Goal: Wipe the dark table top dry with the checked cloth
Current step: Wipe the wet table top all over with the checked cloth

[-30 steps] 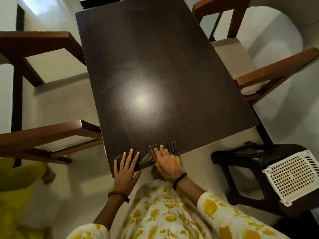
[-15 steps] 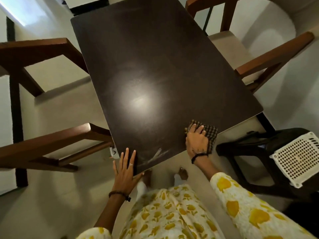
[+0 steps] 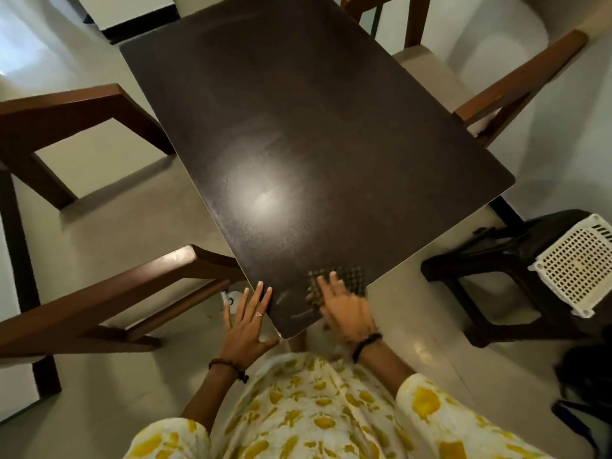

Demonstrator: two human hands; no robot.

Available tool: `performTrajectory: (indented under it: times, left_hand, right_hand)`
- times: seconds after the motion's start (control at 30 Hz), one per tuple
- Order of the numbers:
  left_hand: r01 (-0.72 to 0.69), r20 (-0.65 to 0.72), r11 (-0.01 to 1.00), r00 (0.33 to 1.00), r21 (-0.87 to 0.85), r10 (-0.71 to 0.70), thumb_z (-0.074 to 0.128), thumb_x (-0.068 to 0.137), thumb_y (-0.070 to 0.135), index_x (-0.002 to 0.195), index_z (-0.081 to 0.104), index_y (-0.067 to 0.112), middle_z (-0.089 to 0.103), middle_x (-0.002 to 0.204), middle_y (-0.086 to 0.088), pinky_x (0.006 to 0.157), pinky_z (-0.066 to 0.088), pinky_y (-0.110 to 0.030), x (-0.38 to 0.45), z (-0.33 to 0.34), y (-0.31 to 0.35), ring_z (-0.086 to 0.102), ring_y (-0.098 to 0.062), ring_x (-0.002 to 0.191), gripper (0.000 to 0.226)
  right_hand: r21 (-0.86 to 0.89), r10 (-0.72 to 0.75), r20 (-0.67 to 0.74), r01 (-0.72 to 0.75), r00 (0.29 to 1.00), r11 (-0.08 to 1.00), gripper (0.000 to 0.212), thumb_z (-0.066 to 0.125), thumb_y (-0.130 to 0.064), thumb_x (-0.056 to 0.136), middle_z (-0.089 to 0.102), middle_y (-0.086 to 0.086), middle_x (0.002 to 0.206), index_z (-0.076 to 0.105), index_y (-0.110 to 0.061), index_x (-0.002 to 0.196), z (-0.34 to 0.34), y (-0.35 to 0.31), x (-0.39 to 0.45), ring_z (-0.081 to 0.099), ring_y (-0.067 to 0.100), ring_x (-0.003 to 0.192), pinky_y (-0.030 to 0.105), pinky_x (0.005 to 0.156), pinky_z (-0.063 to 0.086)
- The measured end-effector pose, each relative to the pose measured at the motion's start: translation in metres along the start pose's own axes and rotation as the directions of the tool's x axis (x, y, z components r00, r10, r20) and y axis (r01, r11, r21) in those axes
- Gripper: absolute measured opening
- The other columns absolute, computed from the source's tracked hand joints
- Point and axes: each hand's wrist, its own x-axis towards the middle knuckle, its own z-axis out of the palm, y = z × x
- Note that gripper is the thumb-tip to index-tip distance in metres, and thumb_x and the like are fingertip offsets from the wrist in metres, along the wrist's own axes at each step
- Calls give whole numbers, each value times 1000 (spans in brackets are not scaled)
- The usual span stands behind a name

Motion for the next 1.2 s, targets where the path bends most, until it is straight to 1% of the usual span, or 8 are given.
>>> performTrajectory:
  times: [0.17, 0.4, 0.53, 0.7, 0.8, 0.93, 1.03, 1.2]
  left_hand:
    - [46, 30, 997, 998, 54, -48, 63, 78, 46, 136, -19, 29, -22, 148, 7, 106, -19, -47, 1, -7, -4, -28, -15, 132, 103]
    - [123, -19, 992, 992, 19, -122, 59, 79, 2, 134, -20, 33, -22, 146, 11, 108, -14, -51, -1, -17, -12, -26, -12, 132, 101]
    - [110, -45, 993, 993, 45, -108, 50, 78, -9, 135, -18, 33, -21, 146, 12, 106, -16, -50, 0, -19, -18, -20, -14, 137, 97]
    - [92, -51, 996, 994, 12, -92, 49, 73, -13, 137, -15, 29, -18, 148, 12, 109, -13, -50, 0, -18, -20, -21, -8, 134, 100]
    - [78, -61, 997, 995, -16, -78, 47, 69, -16, 139, -10, 27, -14, 150, 8, 109, -14, -48, 1, -18, -20, -20, -8, 133, 100]
    - [65, -86, 998, 994, -9, -66, 44, 68, -21, 141, -6, 26, -12, 150, 8, 107, -16, -45, 1, -17, -21, -19, -9, 133, 100]
    - [58, -87, 998, 994, -10, -59, 44, 68, -22, 140, -9, 28, -14, 149, 9, 105, -18, -43, 0, -16, -21, -19, -9, 133, 102]
    - [103, -118, 994, 988, 46, -97, 42, 72, -20, 137, -17, 29, -20, 147, 10, 102, -22, -50, -1, -14, -14, -21, -12, 134, 100]
  right_hand:
    - [58, 308, -223, -303, 925, 951, 54, 37, -20, 99, 16, 19, 155, 15, -10, 148, -36, 63, 12, 33, 33, 135, 43, 100, 43]
    - [30, 425, -185, -427, 886, 904, 50, 27, -19, 102, 17, 29, 151, 12, -1, 146, -16, 18, 23, 27, 42, 137, 52, 101, 43]
    - [11, 271, -34, -270, 962, 963, 49, 23, -6, 100, 11, 36, 150, 7, 6, 145, 10, -48, 17, 20, 50, 137, 61, 104, 31]
    - [-221, 128, -168, -164, 977, 961, 52, 89, -37, 46, 75, 9, 90, 76, -20, 93, 20, -110, 6, 73, 24, 79, 37, 53, 59]
    - [-161, 92, -11, -92, 996, 983, 53, 84, -40, 57, 73, 13, 101, 73, -18, 103, 19, -118, 6, 71, 26, 91, 39, 65, 60]
    - [-268, -145, 13, 143, 989, 953, 52, 37, -14, 98, 19, 32, 150, 20, -1, 146, 39, -101, 2, 21, 45, 139, 59, 108, 28]
    - [-319, -229, -92, 189, 969, 929, 48, 76, -45, 63, 70, 0, 113, 70, -31, 108, 39, -92, -14, 66, 15, 104, 33, 79, 57]
    - [-361, -349, -142, 279, 927, 890, 45, 83, -56, 44, 74, -16, 95, 75, -41, 87, 37, -69, -22, 70, 3, 86, 24, 67, 58]
